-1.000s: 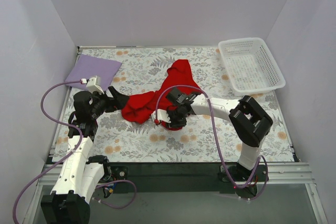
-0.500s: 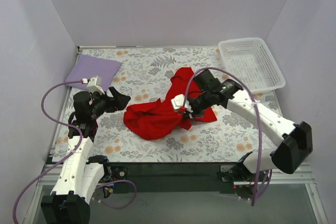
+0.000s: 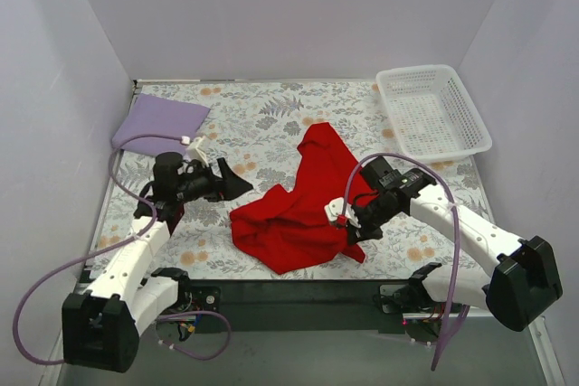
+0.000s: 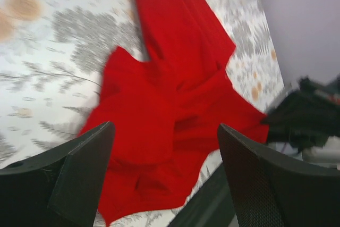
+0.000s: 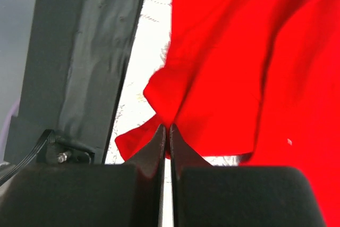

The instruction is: Fold and stack the t-shirts

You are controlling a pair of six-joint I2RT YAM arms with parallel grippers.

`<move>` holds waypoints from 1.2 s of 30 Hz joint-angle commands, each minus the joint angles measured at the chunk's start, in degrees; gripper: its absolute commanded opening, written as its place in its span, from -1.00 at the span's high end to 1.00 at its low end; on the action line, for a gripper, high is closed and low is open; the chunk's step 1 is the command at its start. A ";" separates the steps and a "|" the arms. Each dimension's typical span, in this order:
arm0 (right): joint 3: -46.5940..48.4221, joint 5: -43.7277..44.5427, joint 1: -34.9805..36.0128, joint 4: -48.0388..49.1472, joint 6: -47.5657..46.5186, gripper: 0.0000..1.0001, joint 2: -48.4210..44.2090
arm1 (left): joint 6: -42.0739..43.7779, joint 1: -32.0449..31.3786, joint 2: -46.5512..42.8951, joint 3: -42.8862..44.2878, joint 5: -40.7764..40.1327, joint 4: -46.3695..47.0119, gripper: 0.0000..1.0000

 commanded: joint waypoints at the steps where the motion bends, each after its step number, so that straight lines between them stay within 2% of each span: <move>1: 0.20 -3.72 -2.43 1.34 0.45 0.97 -1.15 | 2.91 -9.05 3.26 3.25 -0.64 -3.88 -0.51; 2: 0.29 -4.25 -2.96 1.43 0.45 0.97 -0.89 | 3.71 -13.25 4.15 4.04 -5.97 -5.47 -0.50; 6: 0.38 -6.98 -4.89 1.69 0.36 0.97 0.61 | 6.35 -19.44 8.29 8.60 -20.83 -12.07 -0.45; 10: -0.06 -7.95 -5.95 1.96 0.28 0.97 1.31 | 7.67 -22.69 11.89 10.80 -26.58 -14.09 -0.40; 17: -1.03 -8.48 -6.74 2.75 0.80 0.97 2.10 | 10.75 -32.00 17.34 14.15 -33.79 -15.77 -0.40; 22: -1.38 -8.65 -7.01 3.01 0.89 0.97 2.55 | 11.98 -34.83 19.36 14.42 -37.84 -16.65 -0.34; 24: -1.47 -8.74 -7.09 3.18 1.07 0.97 2.63 | 12.07 -36.14 20.15 14.68 -42.23 -17.09 -0.29; 28: -1.56 -8.92 -7.27 3.19 1.15 0.97 2.72 | 12.24 -37.73 23.92 16.43 -48.47 -19.28 -0.04; 32: -1.29 -8.65 -7.44 3.10 1.50 0.97 2.28 | 11.37 -37.82 24.56 18.19 -51.02 -20.34 1.00; 36: 0.02 -4.46 -7.45 2.92 2.12 0.97 0.97 | 9.00 -37.82 19.38 19.16 -55.93 -20.86 1.00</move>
